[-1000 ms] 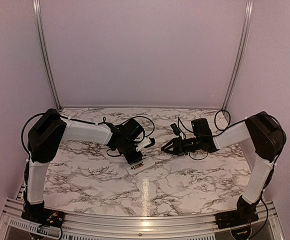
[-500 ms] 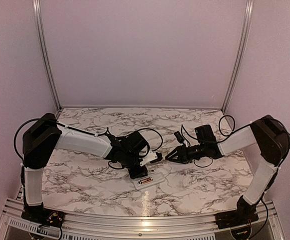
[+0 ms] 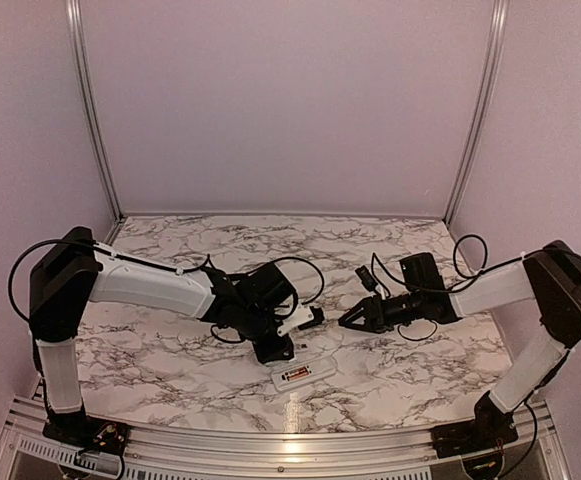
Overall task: Load the batteries into the remote control
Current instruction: Move the remote control without the battery cover to the center of the board, then place the battery cover on the remote control without the battery cover, then load the battery cover onto the remote control.
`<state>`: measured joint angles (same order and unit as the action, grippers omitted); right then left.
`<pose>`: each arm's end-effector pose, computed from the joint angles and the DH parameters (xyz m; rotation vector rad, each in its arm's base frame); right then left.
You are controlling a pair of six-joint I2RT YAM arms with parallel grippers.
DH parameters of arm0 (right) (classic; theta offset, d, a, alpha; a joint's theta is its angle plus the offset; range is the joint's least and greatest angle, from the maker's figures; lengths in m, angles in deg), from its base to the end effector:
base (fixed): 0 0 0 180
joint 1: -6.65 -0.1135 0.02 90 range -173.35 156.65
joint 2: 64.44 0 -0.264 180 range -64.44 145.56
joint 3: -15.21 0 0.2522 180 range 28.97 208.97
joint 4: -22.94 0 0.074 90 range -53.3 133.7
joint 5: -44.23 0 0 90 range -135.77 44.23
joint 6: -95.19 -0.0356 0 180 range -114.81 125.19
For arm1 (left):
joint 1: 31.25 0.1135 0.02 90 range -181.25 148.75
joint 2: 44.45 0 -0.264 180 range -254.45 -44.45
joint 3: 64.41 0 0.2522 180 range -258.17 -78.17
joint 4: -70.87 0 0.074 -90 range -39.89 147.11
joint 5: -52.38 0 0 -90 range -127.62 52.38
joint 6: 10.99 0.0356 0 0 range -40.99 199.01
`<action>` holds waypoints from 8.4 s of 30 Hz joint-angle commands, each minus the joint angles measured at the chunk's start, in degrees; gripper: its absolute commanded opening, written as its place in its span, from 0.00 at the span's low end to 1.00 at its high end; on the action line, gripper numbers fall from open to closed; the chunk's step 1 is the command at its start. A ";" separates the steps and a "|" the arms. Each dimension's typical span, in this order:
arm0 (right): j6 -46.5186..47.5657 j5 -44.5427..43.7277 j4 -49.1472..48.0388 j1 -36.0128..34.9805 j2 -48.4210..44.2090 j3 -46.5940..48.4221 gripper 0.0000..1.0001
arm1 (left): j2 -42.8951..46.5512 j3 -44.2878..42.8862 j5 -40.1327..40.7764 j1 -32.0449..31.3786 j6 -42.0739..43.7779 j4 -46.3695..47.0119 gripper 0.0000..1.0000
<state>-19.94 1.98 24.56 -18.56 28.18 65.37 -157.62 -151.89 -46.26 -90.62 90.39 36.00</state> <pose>0.2498 0.1467 0.1388 -0.4517 2.3995 1.3937 0.2016 -0.3511 0.1518 1.6028 2.1651 -0.4736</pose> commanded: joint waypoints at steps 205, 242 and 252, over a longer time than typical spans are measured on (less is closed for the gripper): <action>7.90 1.88 9.42 -7.07 -0.30 5.74 0.38 | 4.09 -1.45 -4.09 -3.82 -14.36 -8.91 0.09; 8.55 2.09 10.47 -7.55 -0.75 6.06 0.33 | 8.67 -1.72 3.13 -4.16 -14.02 -8.74 0.36; 10.71 0.04 14.24 -11.30 -0.13 7.96 0.25 | 13.14 5.28 2.67 -2.86 -16.62 -1.95 0.39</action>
<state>-11.46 3.92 35.31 -27.37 27.50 70.18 -146.89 -149.90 -43.88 -94.40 75.94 29.80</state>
